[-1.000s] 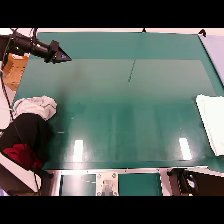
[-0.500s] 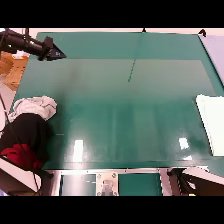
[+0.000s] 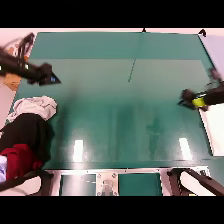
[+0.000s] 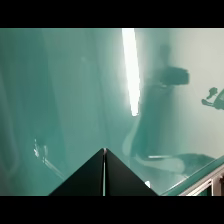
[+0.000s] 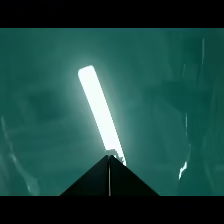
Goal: Fold the shirts.
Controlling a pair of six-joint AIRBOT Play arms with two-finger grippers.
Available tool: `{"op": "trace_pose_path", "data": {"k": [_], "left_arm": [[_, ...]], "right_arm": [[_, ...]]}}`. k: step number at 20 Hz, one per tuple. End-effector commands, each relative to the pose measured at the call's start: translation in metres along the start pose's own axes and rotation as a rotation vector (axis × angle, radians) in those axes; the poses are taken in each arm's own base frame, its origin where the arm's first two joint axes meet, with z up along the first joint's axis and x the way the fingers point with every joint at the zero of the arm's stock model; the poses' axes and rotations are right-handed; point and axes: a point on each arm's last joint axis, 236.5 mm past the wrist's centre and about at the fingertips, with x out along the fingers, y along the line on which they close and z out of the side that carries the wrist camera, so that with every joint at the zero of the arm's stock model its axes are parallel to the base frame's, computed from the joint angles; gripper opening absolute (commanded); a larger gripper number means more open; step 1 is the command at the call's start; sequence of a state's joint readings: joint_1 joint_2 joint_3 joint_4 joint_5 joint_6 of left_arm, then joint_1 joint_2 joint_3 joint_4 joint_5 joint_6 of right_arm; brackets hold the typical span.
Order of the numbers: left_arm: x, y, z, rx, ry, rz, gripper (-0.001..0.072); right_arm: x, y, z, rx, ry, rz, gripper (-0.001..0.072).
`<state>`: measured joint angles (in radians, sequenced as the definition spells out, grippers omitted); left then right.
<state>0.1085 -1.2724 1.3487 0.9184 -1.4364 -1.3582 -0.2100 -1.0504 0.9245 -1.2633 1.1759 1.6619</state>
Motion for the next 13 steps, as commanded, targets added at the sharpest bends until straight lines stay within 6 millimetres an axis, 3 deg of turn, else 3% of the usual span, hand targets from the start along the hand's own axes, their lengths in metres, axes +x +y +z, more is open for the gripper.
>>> {"op": "trace_pose_path", "data": {"k": [1, 4, 7, 9, 13], "left_arm": [[0.011, 0.010, -0.062, -0.033, 0.026, 0.041, 0.0024], [0.016, 0.022, -0.082, -0.041, 0.053, 0.082, 0.0025], [0.016, 0.022, -0.083, -0.042, 0.057, 0.084, 0.0025], [0.016, 0.023, -0.083, -0.041, 0.054, 0.084, 0.0025], [0.016, 0.023, -0.083, -0.041, 0.055, 0.085, 0.0025]], "right_arm": [[0.036, 0.052, -0.063, -0.173, 0.082, 0.046, 0.0014], [0.042, 0.074, -0.084, -0.269, 0.112, 0.068, 0.0014], [0.034, 0.071, -0.139, -0.316, 0.323, 0.041, 0.0021], [0.033, 0.081, -0.149, -0.335, 0.344, 0.068, 0.0021], [0.033, 0.084, -0.152, -0.350, 0.348, 0.068, 0.0021]]}}
